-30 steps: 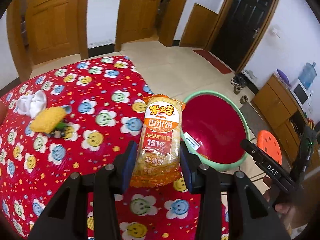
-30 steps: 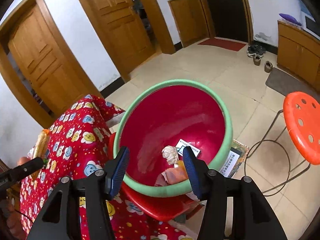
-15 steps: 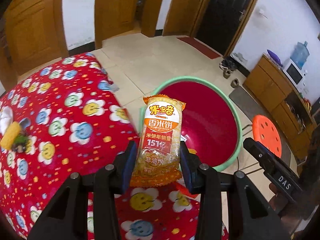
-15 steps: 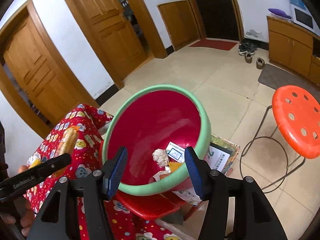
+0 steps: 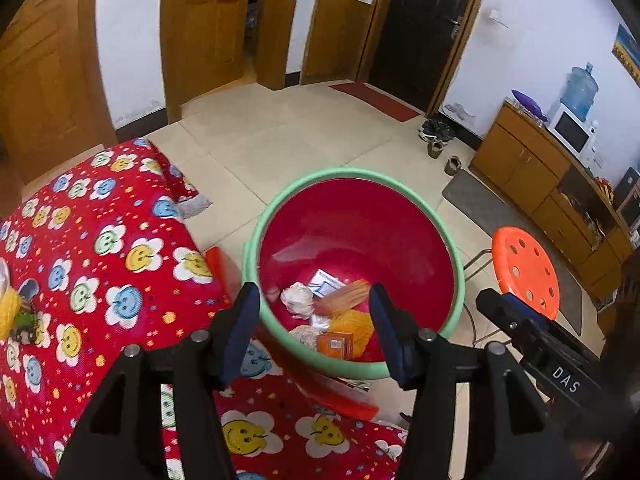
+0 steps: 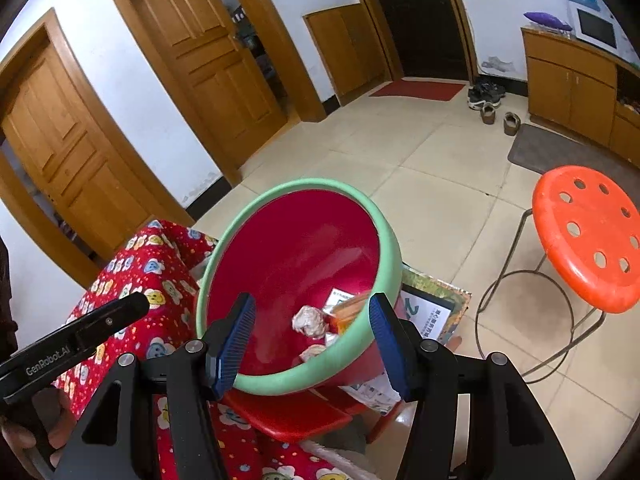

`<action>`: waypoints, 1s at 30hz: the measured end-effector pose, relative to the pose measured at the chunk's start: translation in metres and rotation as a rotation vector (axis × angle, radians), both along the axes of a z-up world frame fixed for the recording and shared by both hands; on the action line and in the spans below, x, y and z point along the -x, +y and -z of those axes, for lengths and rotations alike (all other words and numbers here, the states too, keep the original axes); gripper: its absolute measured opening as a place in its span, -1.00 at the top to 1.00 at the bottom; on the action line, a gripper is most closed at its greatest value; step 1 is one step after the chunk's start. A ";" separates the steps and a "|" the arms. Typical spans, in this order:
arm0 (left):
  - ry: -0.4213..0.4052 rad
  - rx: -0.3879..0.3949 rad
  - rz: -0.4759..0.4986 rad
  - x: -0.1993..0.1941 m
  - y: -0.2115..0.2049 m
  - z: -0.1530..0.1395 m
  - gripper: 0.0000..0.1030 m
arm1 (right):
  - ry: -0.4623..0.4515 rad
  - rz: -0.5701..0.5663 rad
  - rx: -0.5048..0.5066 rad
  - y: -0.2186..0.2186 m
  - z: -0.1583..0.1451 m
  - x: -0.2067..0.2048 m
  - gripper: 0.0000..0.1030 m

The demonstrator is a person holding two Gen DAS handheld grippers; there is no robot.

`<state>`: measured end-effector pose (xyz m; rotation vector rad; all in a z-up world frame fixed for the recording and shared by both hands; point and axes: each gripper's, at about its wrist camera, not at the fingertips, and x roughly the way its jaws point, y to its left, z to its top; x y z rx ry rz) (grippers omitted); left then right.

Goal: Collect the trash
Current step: 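Carry the snack bag over the bucket with the left gripper and release, then move the left gripper back to the table and grasp the white socks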

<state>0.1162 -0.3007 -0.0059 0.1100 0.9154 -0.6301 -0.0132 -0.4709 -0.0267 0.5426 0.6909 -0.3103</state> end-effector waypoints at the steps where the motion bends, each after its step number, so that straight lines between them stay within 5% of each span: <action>1: 0.000 -0.002 -0.009 0.000 0.003 -0.001 -0.15 | -0.003 -0.003 0.001 0.001 -0.001 0.000 -0.17; 12: -0.021 -0.036 -0.155 -0.015 0.070 -0.015 -0.15 | -0.009 -0.074 -0.005 0.026 -0.009 -0.013 -0.18; 30: -0.033 -0.102 -0.560 -0.088 0.250 -0.020 -0.25 | 0.003 -0.189 0.035 0.086 -0.025 -0.049 -0.18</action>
